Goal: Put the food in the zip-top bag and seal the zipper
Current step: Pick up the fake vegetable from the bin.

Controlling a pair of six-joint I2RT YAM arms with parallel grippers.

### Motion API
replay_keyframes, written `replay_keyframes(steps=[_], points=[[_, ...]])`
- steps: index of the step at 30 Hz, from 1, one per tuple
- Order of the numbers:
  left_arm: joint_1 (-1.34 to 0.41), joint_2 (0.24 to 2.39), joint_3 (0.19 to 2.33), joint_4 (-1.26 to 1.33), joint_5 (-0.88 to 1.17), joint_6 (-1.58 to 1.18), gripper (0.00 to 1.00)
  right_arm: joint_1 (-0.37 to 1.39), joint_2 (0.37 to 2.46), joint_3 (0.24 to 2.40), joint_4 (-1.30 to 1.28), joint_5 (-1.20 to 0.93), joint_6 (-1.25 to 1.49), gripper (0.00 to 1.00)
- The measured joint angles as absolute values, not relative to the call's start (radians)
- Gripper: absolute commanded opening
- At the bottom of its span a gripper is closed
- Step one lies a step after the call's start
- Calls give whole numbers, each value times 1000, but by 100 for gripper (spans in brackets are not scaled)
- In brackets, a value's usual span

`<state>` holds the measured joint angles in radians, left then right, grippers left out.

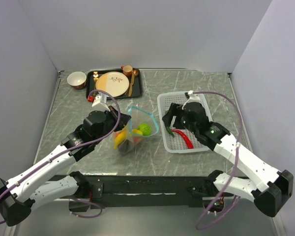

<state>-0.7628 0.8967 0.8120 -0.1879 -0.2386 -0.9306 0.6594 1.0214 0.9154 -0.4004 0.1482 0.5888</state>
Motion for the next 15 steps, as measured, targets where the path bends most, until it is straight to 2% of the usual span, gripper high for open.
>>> replay_keyframes(steps=[7, 15], points=[[-763, 901, 812, -200, -234, -931, 1, 521, 1217, 912, -501, 203, 586, 82], [-763, 902, 812, -201, -226, -930, 1, 448, 1297, 891, -585, 204, 539, 82]])
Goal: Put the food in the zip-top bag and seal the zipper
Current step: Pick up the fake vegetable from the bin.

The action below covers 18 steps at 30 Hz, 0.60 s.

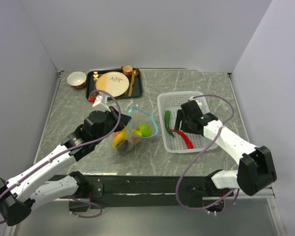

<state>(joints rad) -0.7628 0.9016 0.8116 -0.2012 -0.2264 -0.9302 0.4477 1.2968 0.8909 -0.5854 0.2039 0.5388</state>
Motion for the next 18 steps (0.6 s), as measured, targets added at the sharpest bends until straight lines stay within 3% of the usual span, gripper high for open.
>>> replay_keyframes(steps=[11, 18], points=[[-763, 909, 812, -200, -224, -928, 1, 424, 1402, 881, -654, 215, 454, 79], [-763, 928, 812, -200, -215, -930, 1, 384, 1474, 880, -647, 169, 427, 72]])
